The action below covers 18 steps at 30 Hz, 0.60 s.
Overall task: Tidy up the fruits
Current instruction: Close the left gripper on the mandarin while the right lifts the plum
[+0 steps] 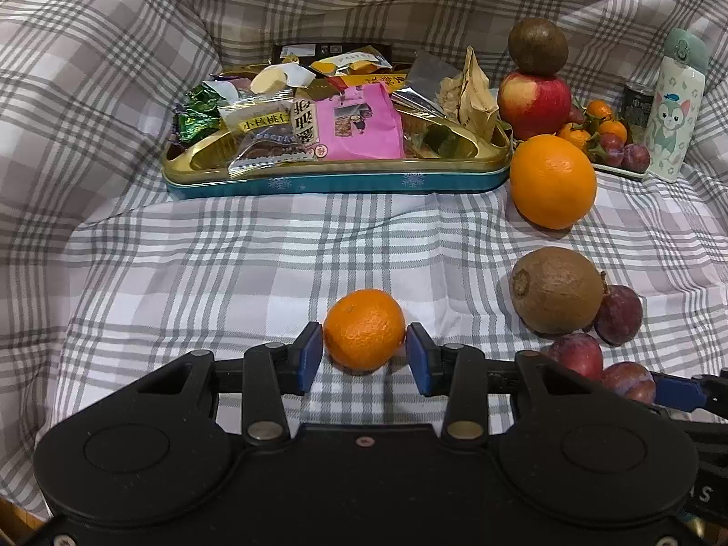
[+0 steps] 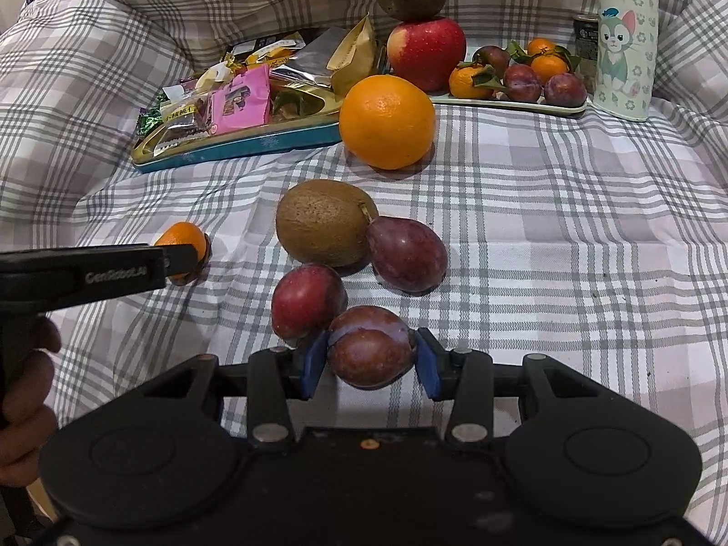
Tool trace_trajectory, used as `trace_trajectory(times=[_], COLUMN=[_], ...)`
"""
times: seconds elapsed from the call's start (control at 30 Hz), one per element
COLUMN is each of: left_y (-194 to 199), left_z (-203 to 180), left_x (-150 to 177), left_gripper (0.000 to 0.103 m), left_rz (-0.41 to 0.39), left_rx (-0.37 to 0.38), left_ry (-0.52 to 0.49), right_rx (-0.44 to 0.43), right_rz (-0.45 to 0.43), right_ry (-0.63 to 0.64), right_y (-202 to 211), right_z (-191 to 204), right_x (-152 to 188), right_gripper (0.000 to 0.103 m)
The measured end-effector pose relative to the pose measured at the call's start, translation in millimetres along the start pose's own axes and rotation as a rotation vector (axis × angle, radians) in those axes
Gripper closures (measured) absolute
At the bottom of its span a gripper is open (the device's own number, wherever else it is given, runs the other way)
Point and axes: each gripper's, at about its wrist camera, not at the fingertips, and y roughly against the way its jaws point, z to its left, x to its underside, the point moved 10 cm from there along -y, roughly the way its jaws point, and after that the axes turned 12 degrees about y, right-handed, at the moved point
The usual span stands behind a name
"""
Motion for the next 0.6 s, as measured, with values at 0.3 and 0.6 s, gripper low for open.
trace_trajectory(times=[0.3, 0.6], left_y=[-6, -9], left_z=[1, 3], left_x=[-6, -11], left_gripper=[0.053, 0.055], left_rz=[-0.011, -0.022], left_rx=[-0.011, 0.009], left_ry=[-0.001, 0.037], right_rx=[-0.004, -0.005], right_rz=[0.0, 0.002], right_ry=[-0.004, -0.007], right_y=[1, 3], right_z=[0, 0], right_x=[1, 2], right_gripper=[0.059, 0.059])
